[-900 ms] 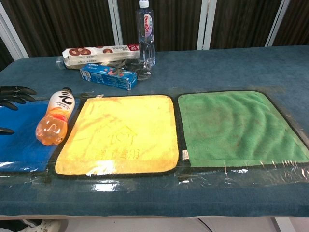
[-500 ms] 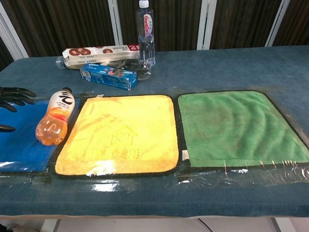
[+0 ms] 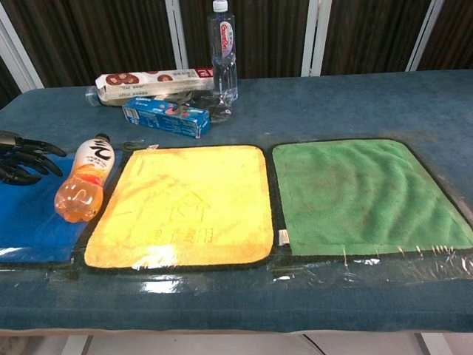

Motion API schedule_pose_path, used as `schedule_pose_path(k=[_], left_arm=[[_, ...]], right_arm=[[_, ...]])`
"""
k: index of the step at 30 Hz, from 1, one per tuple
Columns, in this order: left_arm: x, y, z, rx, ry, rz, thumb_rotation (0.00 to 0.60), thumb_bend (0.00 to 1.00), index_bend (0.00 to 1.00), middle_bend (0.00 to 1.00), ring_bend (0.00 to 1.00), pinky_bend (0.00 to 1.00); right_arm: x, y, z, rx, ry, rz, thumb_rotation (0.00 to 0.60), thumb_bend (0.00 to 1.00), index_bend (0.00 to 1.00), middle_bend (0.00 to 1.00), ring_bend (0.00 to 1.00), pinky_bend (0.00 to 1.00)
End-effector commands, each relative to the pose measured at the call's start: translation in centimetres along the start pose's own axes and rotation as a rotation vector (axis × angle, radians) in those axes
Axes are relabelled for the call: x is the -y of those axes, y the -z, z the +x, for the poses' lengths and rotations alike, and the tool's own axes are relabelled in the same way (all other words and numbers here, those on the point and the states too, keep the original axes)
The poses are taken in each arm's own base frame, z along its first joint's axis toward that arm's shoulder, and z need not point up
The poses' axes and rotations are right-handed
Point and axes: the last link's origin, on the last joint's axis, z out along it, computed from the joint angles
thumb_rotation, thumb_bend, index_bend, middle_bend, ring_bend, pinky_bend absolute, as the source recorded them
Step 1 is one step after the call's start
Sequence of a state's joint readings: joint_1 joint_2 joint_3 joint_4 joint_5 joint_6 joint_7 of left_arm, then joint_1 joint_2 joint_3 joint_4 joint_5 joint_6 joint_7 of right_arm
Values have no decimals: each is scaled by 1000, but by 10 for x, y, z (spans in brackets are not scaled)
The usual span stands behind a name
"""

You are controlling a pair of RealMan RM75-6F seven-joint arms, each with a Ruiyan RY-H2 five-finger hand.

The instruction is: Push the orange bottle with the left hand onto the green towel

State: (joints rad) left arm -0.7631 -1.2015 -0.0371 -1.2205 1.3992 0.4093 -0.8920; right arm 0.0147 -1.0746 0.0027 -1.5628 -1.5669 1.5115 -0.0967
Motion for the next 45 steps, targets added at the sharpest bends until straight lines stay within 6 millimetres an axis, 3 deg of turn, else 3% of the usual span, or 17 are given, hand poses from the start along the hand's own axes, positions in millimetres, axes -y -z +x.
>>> schedule_pose_path(k=[1,22,30,36,45], left_arm=[[-10,-6,1,12,32,-13,559,463,106,208,127,202],[-46,-14,-8,117,126,-103,540,483,105,216,138,236],[-40,-7,-2,113,50,-74,535,482,105,193,125,360],[-31,7,-3,146,-56,13,535,479,106,197,191,453],[-38,21,-8,156,-72,15,539,485,105,238,252,537]], right_arm=[[0,-1,0,0,1,0,600,168,0,8,0,0],[-1,-1,0,6,-3,-1,600,168,0,8,0,0],[-3,0,1,4,-6,-1,600,168,0,8,0,0],[-3,2,2,3,-7,5,600,168,0,8,0,0],[-1,4,1,5,-9,17,600,168,0,8,0,0]])
